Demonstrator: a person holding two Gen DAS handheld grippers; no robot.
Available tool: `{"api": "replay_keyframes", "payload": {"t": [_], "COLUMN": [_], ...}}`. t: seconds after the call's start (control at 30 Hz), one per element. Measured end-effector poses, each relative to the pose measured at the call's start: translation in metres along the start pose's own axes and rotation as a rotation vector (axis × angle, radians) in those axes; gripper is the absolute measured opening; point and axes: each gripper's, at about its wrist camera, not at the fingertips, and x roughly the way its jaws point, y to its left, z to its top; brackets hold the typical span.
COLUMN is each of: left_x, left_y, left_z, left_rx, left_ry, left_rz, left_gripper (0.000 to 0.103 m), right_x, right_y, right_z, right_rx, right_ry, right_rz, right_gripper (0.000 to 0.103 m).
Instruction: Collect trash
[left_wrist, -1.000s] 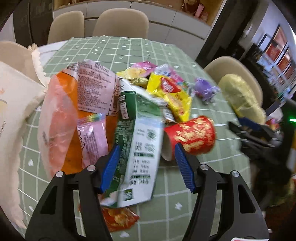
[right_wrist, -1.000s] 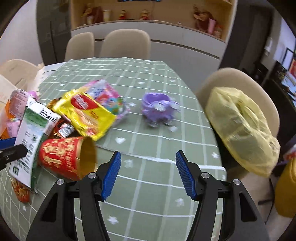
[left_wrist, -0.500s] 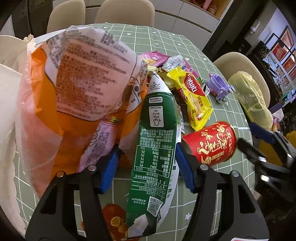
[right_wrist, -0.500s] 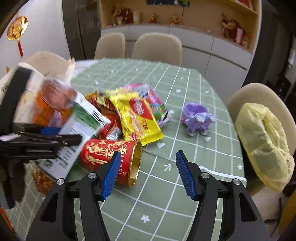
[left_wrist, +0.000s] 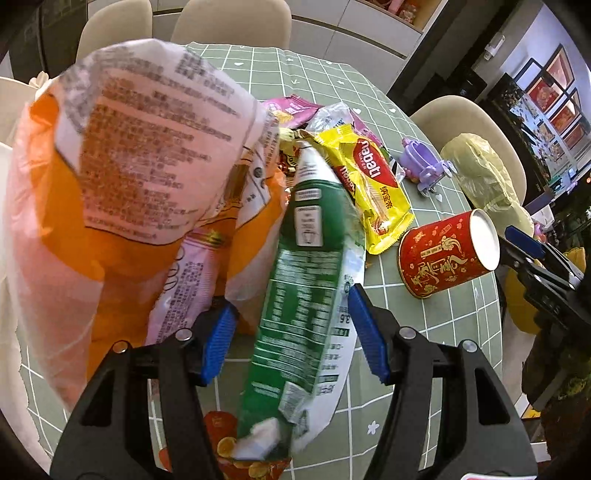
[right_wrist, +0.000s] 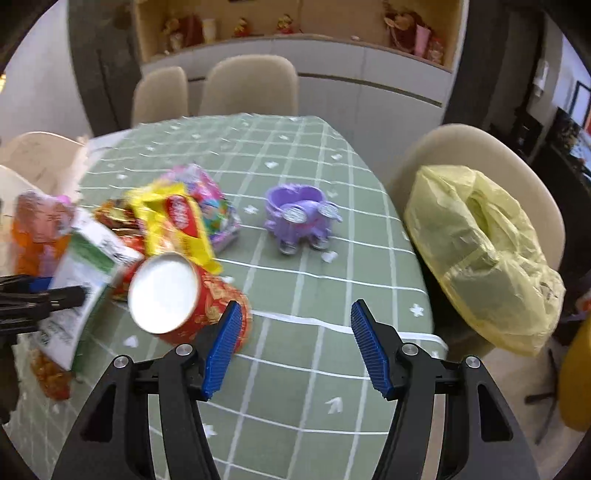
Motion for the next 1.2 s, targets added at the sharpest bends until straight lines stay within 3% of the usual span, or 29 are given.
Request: {"api": "replay_keyframes", "payload": {"t": [0.3,0.53,0.6,0.8,0.93,1.0,1.07,1.2], "left_x": [-0.006,-0.005,-0.003,0.009,0.011,0.017,0.027,0.038], "left_y": [0.002,-0.003,-0.009,-0.024,-0.046,-0.054,-0.056,-0.053], "left_z": [-0.004,-0.009,-0.011,-0.007,-0.006,-0.007,-0.004,0.004], "left_rx": [-0.013,0.026,0.066,0.137,0.221,0.261,0.262,0.192], "left_ry": [-0.021,-0.005,0.001,0.002,0.019,0.04,0.06,0.101], "left_rz": [-0.015,-0.005,0.006,0.027,-0.033,-0.023,0.005,-0.023], "left_gripper": [0.057,0.057,0.057,0.064,0.064,0.064,0.064,0.063], "right_x": [-0.013,0.019,0.028,0.016,0.013,0.01,0.007,0.0], "right_y": [0.027,0.046,0.044,0.029,0.008,0.0,-0.006,-0.016], "right_z": [-0.029,-0.002,0.003,0.009,0.007,0.005,0.003,-0.002], "right_rx": [0.019,-0.058,-0.069,-0.055,-0.003,0.014,0.022,0.029], "right_ry": [-0.014,-0.045,-0.023,-0.032,-0.023,-0.026,-0.027,-0.03], "right_rz": [0.107,0.052,0.053,0.009,-0.006,-0.008,-0.011,-0.006], "right_gripper": [0.059,0.058,0.052,0.051,0.051,0.051,0.051,0.051]}}
